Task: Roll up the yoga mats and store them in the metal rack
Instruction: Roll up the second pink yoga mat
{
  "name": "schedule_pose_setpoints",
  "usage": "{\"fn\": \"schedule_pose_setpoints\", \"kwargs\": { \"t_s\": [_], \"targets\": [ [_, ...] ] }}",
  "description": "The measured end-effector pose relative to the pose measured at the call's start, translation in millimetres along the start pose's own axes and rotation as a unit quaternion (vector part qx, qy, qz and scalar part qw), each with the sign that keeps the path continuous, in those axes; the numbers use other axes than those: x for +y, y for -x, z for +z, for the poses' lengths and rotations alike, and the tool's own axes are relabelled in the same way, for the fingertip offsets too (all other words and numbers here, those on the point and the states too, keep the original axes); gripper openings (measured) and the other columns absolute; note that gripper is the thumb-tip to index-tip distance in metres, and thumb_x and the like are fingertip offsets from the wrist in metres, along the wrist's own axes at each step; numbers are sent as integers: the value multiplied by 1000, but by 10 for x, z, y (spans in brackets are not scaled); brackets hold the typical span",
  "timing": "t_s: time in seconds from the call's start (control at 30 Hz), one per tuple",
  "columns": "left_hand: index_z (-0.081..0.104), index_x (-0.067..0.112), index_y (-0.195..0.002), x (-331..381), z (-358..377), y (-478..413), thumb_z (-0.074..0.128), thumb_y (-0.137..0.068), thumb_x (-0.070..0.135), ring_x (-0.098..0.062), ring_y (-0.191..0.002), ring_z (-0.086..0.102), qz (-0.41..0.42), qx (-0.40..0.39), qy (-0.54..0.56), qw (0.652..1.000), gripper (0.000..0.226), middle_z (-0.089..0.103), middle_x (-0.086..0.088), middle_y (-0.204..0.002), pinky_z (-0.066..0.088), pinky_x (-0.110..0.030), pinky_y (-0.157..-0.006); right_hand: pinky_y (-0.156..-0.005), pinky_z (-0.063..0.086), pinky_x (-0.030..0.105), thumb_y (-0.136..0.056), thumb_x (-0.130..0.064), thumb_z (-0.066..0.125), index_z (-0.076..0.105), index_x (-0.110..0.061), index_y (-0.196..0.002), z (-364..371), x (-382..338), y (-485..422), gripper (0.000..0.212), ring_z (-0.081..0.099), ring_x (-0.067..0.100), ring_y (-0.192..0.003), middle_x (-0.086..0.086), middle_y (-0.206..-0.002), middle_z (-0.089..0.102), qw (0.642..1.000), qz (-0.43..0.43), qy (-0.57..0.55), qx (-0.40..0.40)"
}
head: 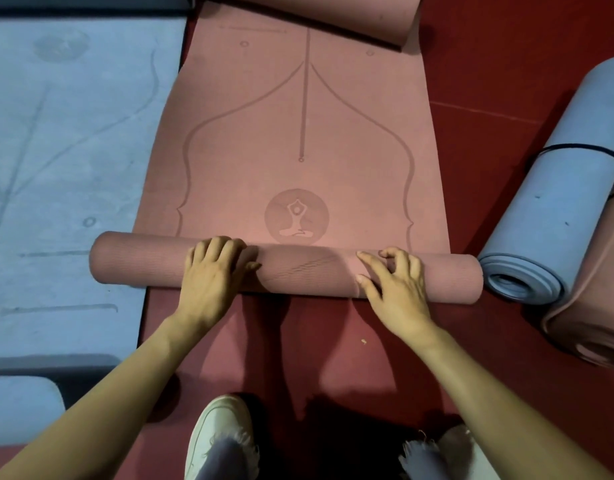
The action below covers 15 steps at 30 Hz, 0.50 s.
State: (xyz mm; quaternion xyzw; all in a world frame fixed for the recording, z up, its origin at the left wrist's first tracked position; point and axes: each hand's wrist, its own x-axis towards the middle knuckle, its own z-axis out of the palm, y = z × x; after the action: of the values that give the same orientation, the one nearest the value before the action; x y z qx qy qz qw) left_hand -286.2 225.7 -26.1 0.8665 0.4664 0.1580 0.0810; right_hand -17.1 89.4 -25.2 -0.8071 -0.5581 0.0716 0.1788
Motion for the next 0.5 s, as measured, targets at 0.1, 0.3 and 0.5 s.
{"fn": "schedule_pose_setpoints", "kwargs": {
  "t_s": [0.1,0.3,0.5],
  "targets": [
    [59,16,-102,-13,14,5,40,-94,47,-30,-91,49,-2,-16,21,1000,37,56,-7,-102,35,-40,-84,-101,35,49,-79,-59,44,52,-26,-129,-26,77,12,61,32,26,-111,9,-119,46,999,-37,7,-34],
    [58,6,-117,-108,-3,91,53,-83,49,-32,-109,52,57,-38,27,997,55,56,-12,-118,34,-51,-102,-102,36,49,-78,-36,72,59,-23,-116,-23,157,-44,42,30,26,-114,12,-123,48,998,-49,-28,-32],
    [59,5,-119,-104,-22,-53,48,-90,36,-37,-99,50,62,-36,28,997,45,53,-16,-117,39,-50,-94,-100,36,46,-80,-36,59,66,-17,-113,48,106,-85,39,34,25,-111,11,-121,48,997,-42,-50,36]
  ]
}}
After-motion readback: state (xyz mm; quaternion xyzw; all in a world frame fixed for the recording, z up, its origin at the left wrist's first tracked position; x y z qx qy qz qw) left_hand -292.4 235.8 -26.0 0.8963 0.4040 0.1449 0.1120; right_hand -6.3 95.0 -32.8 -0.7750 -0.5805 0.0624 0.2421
